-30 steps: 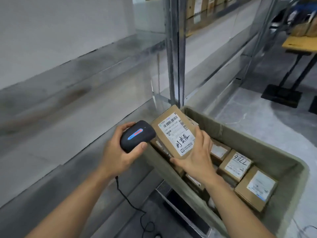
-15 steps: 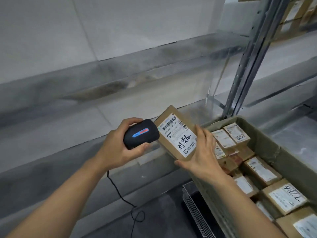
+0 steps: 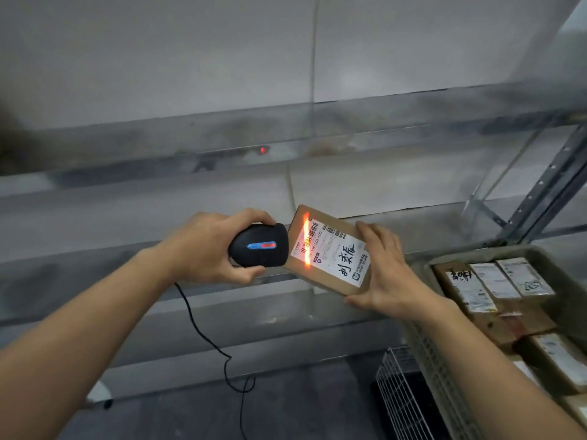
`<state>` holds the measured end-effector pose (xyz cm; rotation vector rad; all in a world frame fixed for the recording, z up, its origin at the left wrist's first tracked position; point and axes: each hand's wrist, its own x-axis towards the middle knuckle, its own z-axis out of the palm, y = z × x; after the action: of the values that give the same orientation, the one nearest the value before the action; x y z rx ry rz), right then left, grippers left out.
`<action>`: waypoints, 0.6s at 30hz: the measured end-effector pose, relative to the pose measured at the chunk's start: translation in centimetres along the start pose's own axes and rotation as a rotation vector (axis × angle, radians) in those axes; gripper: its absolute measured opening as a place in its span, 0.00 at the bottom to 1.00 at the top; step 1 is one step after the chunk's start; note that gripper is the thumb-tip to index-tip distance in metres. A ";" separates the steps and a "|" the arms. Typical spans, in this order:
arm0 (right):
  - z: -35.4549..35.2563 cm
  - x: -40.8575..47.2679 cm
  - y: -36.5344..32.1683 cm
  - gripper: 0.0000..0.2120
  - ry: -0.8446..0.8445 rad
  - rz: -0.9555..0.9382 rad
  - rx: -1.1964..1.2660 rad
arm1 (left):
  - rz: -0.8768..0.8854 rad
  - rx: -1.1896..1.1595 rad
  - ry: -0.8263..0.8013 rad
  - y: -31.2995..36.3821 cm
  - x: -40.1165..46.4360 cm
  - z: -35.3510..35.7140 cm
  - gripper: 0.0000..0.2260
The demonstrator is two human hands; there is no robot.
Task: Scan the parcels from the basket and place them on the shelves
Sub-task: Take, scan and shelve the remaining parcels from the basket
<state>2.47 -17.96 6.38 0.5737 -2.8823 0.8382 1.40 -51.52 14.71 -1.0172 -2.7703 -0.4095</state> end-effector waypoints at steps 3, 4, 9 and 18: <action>0.8 0.6 -2.3 0.66 -0.043 -0.054 -0.013 | 0.000 0.059 -0.036 -0.5 -2.7 -2.0 0.31; 1.1 0.7 -3.0 0.66 -0.059 -0.068 -0.012 | 0.005 0.098 -0.030 -0.6 -3.6 -2.6 0.31; 2.9 1.3 -6.2 0.67 -0.134 -0.134 -0.004 | 0.013 0.256 -0.062 -1.0 -7.6 -5.3 0.31; 5.1 1.3 -10.1 0.66 -0.209 -0.205 0.013 | -0.004 0.281 -0.073 -1.8 -12.4 -7.0 0.30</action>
<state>5.22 -28.95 7.39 0.9948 -2.9314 0.8107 9.97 -62.54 18.01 -0.9752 -2.7884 0.0193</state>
